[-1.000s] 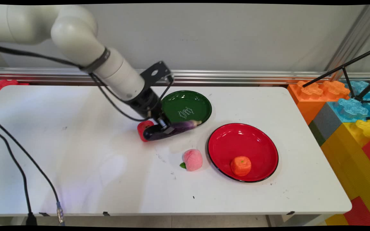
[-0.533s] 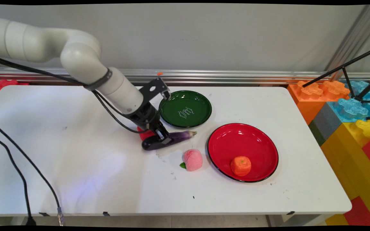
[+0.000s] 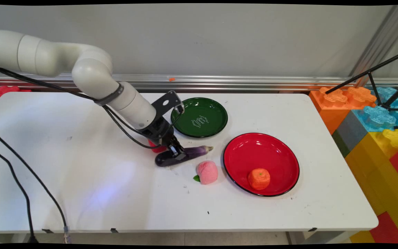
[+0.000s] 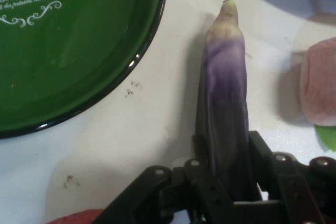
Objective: Place the picked object on the table
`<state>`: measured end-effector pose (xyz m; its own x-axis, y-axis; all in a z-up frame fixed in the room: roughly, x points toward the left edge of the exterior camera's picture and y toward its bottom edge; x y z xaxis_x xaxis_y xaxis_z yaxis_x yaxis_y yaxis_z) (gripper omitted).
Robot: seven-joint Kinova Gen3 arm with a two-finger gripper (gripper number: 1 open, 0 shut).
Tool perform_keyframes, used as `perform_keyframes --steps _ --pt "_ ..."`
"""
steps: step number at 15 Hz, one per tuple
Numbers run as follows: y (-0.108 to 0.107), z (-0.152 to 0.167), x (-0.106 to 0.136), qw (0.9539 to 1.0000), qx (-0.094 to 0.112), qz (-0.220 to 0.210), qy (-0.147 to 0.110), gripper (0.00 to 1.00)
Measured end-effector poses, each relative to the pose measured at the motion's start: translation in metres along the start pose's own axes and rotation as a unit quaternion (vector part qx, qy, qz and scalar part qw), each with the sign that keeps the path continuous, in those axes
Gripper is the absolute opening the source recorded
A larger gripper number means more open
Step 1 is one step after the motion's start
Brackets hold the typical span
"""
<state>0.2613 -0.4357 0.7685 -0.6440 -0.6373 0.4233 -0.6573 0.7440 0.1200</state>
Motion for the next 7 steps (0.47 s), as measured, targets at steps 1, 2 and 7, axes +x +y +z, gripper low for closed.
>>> perform_keyframes --steps 1,2,7 --pt "-0.001 0.001 -0.001 1.0 -0.001 0.003 0.001 1.0" --pt "-0.003 0.001 -0.002 1.0 -0.001 0.006 0.003 1.0" --pt "-0.008 -0.009 0.0 0.9996 -0.005 0.024 0.011 1.0"
